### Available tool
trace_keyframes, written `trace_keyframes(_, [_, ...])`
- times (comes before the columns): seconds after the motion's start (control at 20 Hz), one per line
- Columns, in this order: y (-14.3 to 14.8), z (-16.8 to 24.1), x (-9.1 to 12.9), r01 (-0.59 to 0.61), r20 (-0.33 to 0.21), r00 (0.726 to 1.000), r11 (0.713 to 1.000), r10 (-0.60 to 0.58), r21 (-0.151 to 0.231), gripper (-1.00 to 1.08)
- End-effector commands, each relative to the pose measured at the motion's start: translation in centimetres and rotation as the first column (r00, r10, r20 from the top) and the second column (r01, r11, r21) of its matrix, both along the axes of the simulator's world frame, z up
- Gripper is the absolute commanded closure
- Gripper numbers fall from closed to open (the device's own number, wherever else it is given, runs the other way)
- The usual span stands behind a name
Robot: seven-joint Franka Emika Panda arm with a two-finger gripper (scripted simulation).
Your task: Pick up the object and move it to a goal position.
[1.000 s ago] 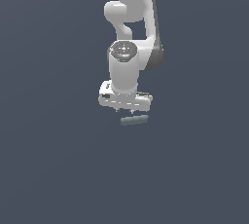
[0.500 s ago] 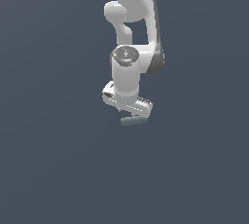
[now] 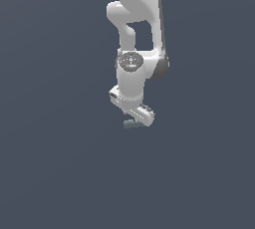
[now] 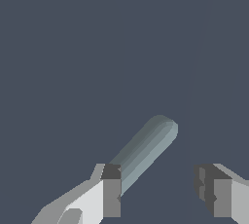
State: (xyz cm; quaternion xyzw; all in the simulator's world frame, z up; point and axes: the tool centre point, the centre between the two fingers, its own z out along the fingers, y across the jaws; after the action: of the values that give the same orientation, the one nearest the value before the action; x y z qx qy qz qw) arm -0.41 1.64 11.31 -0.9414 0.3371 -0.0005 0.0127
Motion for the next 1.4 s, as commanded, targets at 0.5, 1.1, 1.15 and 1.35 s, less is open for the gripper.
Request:
trace_keyframes(0.5, [0.6,-2.1,-0.4,0.341,0.012,0.94,0.94,-0.341,0.008,-0.2])
trace_keyframes(1.1, [0.9,-3.8,-0.8,0.611,0.024,0.791,0.791,-0.612,0.019,-0.2])
trace_keyframes(1.15, [0.9,-3.9,-0.8,0.626,0.024,0.779,0.779,-0.626,0.02,-0.2])
trace_keyframes(1.35, [1.0,-4.2,-0.9,0.673,0.027,0.739,0.739,-0.674,0.023,-0.2])
